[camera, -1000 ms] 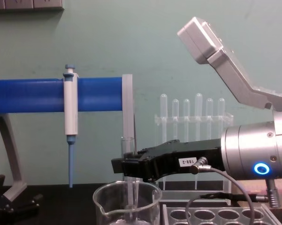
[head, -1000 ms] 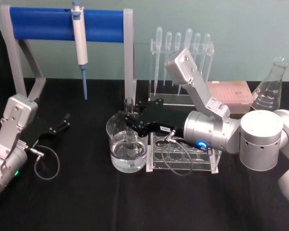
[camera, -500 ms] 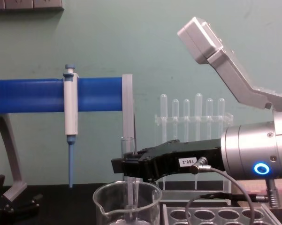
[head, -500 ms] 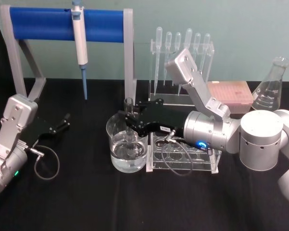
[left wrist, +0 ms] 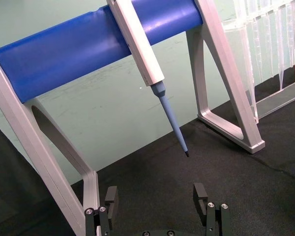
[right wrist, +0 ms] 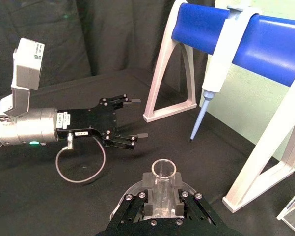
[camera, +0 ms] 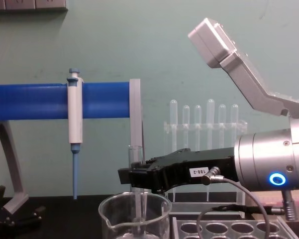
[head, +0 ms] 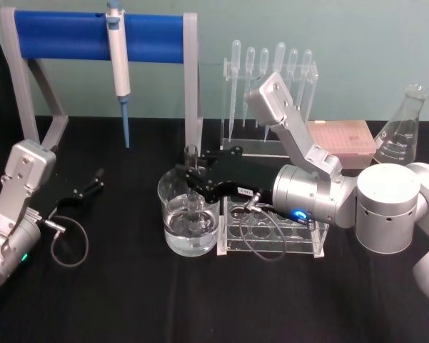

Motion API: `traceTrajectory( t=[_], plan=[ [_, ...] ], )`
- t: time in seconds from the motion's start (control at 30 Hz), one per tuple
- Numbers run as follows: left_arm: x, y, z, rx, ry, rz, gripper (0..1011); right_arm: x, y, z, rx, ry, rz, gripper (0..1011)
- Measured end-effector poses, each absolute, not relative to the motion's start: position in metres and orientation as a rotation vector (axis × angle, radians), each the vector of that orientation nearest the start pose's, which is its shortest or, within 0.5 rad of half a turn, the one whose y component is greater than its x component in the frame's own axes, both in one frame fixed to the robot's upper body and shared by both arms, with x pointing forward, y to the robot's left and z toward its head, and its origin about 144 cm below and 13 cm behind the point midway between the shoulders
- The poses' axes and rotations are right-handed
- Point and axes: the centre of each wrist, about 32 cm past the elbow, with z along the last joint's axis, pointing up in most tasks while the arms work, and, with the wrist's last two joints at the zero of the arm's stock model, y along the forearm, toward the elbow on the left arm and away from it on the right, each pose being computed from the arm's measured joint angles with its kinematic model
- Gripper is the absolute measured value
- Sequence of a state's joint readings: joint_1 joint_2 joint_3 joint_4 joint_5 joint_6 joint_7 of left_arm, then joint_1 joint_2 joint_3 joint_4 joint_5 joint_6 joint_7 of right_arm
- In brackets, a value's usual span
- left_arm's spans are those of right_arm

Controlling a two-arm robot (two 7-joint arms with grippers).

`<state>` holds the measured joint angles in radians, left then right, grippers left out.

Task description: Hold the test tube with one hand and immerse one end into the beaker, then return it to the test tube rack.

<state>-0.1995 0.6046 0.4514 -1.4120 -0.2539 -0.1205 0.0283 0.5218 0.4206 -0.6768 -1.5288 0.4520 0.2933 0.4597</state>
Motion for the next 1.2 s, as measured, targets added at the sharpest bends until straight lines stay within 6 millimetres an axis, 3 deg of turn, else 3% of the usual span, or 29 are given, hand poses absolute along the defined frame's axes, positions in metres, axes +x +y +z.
traceTrajectory(
  t=[1.03,1.2],
  plan=[
    [0.489,0.31,1.14,0.304,-0.285,1.248,1000,0.537,-0.168,1.246,-0.24,-0.032,-0.554,224],
    [0.489,0.31,1.14,0.304,-0.285,1.248,1000,0.536,-0.168,1.257,-0.213,-0.045,-0.541,224]
  ],
)
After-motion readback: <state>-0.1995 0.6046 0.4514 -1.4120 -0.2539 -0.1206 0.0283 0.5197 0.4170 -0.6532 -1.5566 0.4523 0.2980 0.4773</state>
